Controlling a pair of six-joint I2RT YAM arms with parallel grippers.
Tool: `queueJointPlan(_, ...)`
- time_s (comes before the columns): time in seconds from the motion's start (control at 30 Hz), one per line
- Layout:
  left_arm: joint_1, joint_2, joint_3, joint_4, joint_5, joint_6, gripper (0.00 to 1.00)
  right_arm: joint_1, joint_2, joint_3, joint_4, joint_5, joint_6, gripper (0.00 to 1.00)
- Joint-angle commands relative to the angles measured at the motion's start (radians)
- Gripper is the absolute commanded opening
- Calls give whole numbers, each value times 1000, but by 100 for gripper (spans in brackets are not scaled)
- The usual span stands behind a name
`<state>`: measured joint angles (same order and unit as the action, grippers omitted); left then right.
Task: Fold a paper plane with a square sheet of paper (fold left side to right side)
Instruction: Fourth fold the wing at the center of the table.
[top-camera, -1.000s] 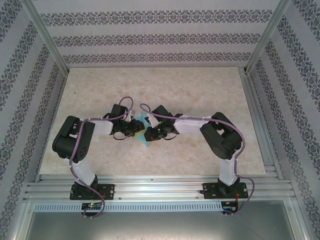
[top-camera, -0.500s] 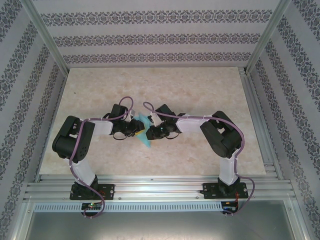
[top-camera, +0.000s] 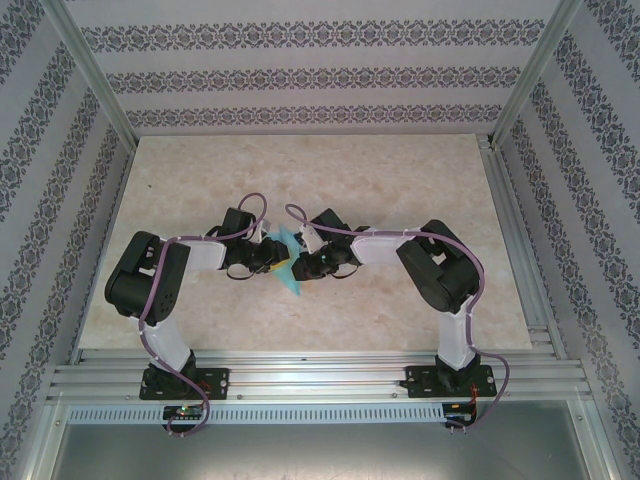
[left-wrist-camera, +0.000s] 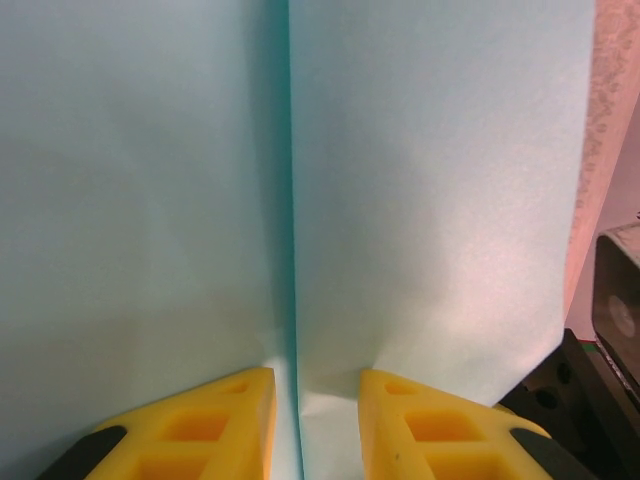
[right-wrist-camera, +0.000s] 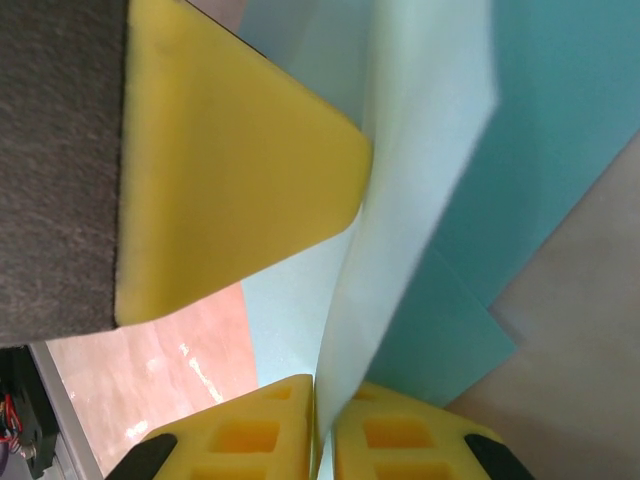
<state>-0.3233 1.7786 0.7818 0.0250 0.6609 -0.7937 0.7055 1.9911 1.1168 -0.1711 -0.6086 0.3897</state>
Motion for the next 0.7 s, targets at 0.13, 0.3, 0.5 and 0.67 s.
queueJointPlan(0.13,-3,22,-8,-104,-99,52,28,-17,36,12,31,-37,-26,13)
queueJointPlan(0.3,20,-62,4,-165,-94,84,31,-22,51,7,35,-47,-25,13)
queueJointPlan(0.5,62,-182,4,-239,-91,124,34,-23,64,9,33,-56,-28,13)
queueJointPlan(0.67,60,-184,-16,-153,-2,90,33,-22,67,12,34,-60,-28,13)
